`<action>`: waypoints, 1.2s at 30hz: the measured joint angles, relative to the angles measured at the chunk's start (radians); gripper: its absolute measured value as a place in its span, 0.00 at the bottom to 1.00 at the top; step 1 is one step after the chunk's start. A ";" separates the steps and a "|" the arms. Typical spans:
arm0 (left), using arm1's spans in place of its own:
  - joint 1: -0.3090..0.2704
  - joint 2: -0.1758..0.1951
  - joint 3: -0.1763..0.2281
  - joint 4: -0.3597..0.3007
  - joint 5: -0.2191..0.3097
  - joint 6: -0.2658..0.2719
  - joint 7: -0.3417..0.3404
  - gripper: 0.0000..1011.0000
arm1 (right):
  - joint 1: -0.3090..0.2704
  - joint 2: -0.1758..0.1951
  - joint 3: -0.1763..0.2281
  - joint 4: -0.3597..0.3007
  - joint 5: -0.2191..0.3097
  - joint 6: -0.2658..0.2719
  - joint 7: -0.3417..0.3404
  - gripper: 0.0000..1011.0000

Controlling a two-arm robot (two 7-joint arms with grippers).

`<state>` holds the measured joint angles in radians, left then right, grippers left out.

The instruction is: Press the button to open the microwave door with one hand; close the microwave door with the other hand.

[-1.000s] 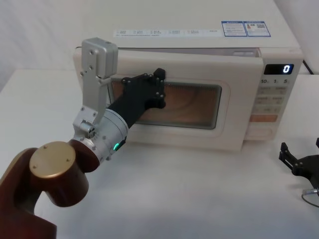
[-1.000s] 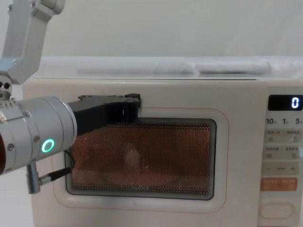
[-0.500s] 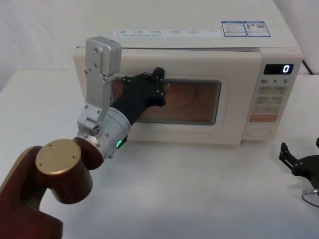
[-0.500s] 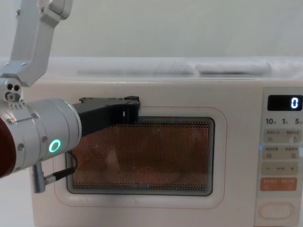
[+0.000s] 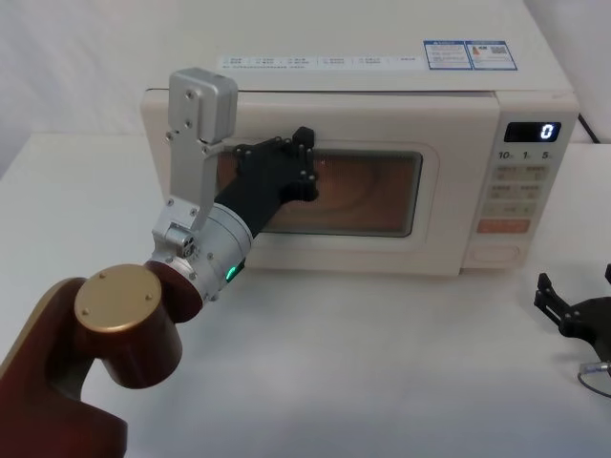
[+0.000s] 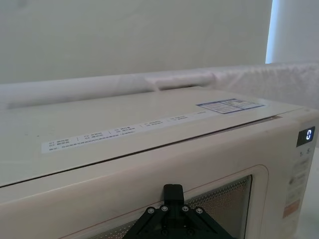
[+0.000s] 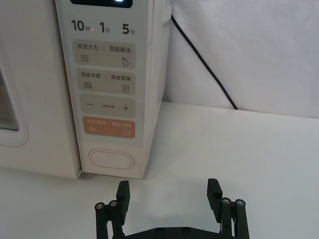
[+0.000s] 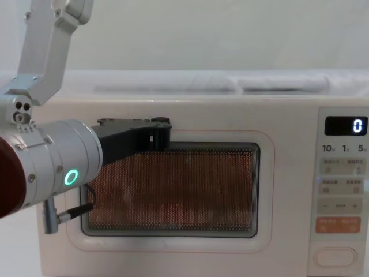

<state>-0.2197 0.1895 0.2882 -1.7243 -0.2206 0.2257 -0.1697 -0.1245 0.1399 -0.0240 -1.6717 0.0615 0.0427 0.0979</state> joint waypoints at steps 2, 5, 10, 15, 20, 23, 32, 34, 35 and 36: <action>-0.002 -0.004 -0.002 0.003 0.003 0.001 0.000 0.00 | 0.000 0.000 0.000 0.000 0.000 0.000 0.000 0.99; -0.003 -0.008 -0.005 0.007 0.005 0.002 -0.001 0.00 | 0.000 0.000 0.000 0.000 0.000 0.000 0.000 0.99; -0.006 -0.014 -0.008 0.013 0.009 0.006 -0.002 0.00 | 0.000 0.000 0.000 0.000 0.000 0.000 0.000 0.99; -0.009 -0.019 -0.011 0.019 0.013 0.009 -0.002 0.00 | 0.000 0.000 0.000 0.000 0.000 0.000 0.000 0.99; -0.013 -0.024 -0.012 0.024 0.016 0.011 -0.005 0.00 | 0.000 0.000 0.000 0.000 0.000 0.000 0.000 0.99; -0.013 -0.025 -0.014 0.024 0.016 0.012 -0.006 0.00 | 0.000 0.000 0.000 0.000 0.000 0.000 0.000 0.99; 0.019 -0.029 -0.035 -0.024 -0.005 0.030 -0.002 0.00 | 0.000 0.000 0.000 0.000 0.000 0.000 0.000 0.99; 0.027 -0.029 -0.038 -0.037 -0.010 0.032 0.000 0.00 | 0.000 0.000 0.000 0.000 0.000 0.000 0.000 0.99; 0.032 -0.029 -0.040 -0.045 -0.012 0.033 0.001 0.00 | 0.000 0.000 0.000 0.000 0.000 0.000 0.000 0.99; 0.037 -0.028 -0.042 -0.052 -0.014 0.033 0.002 0.00 | 0.000 0.000 0.000 0.000 0.000 0.000 0.000 0.99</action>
<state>-0.1826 0.1611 0.2465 -1.7764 -0.2342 0.2589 -0.1672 -0.1246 0.1399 -0.0242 -1.6717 0.0615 0.0427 0.0979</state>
